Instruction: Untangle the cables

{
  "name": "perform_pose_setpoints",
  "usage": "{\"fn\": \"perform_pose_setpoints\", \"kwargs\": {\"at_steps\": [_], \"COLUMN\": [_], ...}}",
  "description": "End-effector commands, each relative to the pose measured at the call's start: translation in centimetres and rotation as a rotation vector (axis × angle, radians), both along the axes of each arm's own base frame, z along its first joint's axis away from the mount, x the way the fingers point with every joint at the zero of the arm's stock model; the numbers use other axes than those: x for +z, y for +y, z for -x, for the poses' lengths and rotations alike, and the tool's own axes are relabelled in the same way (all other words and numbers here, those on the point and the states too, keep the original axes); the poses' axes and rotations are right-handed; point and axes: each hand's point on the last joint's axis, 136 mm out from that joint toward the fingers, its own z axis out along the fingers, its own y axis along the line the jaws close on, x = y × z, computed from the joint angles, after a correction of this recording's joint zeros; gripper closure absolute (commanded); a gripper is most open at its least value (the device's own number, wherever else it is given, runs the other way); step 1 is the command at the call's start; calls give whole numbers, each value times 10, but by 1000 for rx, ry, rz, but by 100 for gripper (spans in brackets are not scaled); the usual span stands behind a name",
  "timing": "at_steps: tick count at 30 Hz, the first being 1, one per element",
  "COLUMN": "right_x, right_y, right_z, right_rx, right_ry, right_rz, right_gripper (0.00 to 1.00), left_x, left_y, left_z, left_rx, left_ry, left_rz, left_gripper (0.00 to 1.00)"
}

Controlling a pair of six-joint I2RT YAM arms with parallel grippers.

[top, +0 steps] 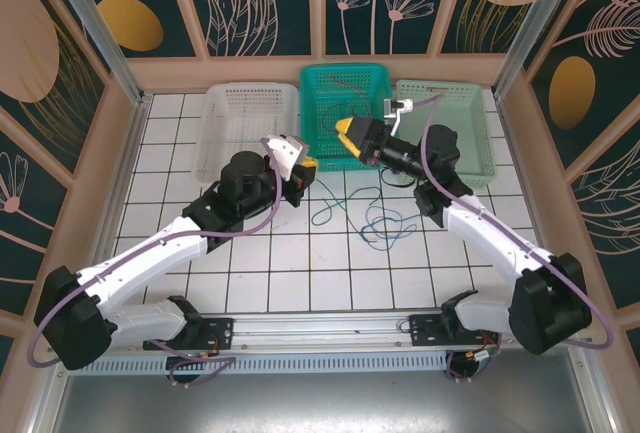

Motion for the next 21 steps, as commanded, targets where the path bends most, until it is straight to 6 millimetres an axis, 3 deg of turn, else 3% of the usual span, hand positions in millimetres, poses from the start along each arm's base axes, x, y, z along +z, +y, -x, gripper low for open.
{"fn": "perform_pose_setpoints", "kwargs": {"at_steps": [1,11,21], "right_x": [23,9,-11], "right_y": [9,19,29], "right_z": [10,8,-14], "right_rx": [73,103,68], "right_ry": [-38,-2,9], "right_rz": [-54,-5,44], "right_gripper": [26,26,37], "left_x": [29,32,42], "left_y": [-3,-2,-10], "left_z": [-1,-4,11], "left_rx": [-10,7,-82], "left_ry": [-64,-76,-98], "left_rz": [51,55,106], "left_gripper": [100,100,100]}}
